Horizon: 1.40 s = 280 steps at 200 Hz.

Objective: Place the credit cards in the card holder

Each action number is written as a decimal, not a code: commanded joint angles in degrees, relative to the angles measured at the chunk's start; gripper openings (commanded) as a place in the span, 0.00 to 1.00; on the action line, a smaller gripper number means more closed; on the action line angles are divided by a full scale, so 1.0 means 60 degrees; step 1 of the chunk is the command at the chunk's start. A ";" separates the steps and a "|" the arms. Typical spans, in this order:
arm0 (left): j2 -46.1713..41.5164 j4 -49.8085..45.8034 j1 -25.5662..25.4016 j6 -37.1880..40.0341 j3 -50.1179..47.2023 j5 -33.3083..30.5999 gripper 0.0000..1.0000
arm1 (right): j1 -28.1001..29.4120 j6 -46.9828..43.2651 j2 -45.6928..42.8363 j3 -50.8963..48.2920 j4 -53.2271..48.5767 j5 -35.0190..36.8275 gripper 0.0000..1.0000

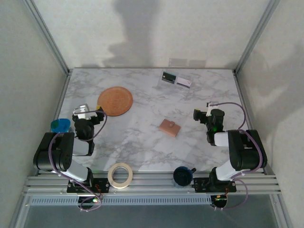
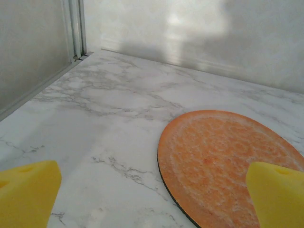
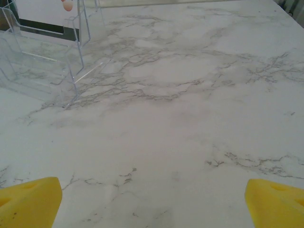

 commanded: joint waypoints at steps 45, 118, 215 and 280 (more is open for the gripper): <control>0.0025 0.0048 -0.0025 0.0073 0.0166 -0.0084 0.99 | -0.0046 -0.0168 0.0021 0.0109 0.0027 -0.0045 0.99; 0.0027 0.0047 -0.0021 0.0068 0.0167 -0.0047 0.99 | -0.0042 -0.0168 0.0021 0.0110 0.0020 -0.0045 0.99; -0.2792 -0.8841 -0.0732 -0.2325 0.3734 -0.0305 0.99 | -0.0034 0.4469 -0.2657 0.4320 -1.0213 0.0782 0.99; -0.4929 -1.1644 -0.0599 -0.5067 0.3703 0.2918 1.00 | 0.0205 0.5026 -0.2360 0.3956 -1.2028 -0.6069 0.77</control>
